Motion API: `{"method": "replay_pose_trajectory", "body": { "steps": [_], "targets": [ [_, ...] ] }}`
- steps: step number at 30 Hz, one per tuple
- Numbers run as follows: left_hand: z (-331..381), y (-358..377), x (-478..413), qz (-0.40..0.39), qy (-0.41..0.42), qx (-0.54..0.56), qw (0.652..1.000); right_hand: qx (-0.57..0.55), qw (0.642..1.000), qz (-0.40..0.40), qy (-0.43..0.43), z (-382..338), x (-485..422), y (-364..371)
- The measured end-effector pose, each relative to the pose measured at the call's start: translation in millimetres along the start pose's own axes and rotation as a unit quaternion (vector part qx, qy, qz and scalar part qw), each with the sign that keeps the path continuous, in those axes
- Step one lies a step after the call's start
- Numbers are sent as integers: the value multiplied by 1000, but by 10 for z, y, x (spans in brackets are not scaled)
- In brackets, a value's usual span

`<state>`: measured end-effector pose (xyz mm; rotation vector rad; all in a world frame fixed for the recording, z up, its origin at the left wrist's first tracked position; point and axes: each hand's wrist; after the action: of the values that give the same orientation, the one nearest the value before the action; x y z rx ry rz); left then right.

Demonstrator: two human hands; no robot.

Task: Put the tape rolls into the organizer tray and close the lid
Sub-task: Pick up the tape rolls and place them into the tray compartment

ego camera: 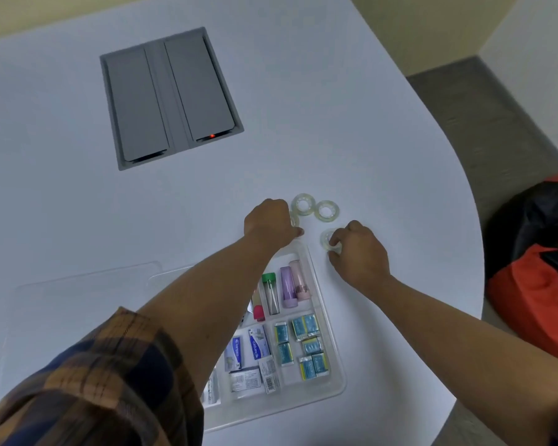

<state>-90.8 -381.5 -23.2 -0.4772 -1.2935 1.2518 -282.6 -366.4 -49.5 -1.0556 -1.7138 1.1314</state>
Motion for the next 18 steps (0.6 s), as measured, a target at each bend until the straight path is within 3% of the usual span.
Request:
{"method": "replay_pose_trajectory", "body": {
  "steps": [7,13,16,18],
  "targets": [
    [-31,76,-108,31,7,9,999,-28,1000,6,-6,12,96,37],
    [-82,24,-89,65,32,16,997,-108,992,-17,66,26,250,100],
    [-156,-185,63,119,41,111,986,-160,984,16,82,-12,318,43],
    [-245,-315,302,180,34,219,959,-192,976,46,89,-73,355,-38]
  ]
}}
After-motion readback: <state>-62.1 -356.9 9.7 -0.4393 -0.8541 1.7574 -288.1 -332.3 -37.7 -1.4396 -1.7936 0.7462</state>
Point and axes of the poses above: each hand's wrist, its own x-axis away from the middle knuckle, its own y-axis out of the palm, z = x × y, and after that the axes turned 5 degrees about x, right-handed
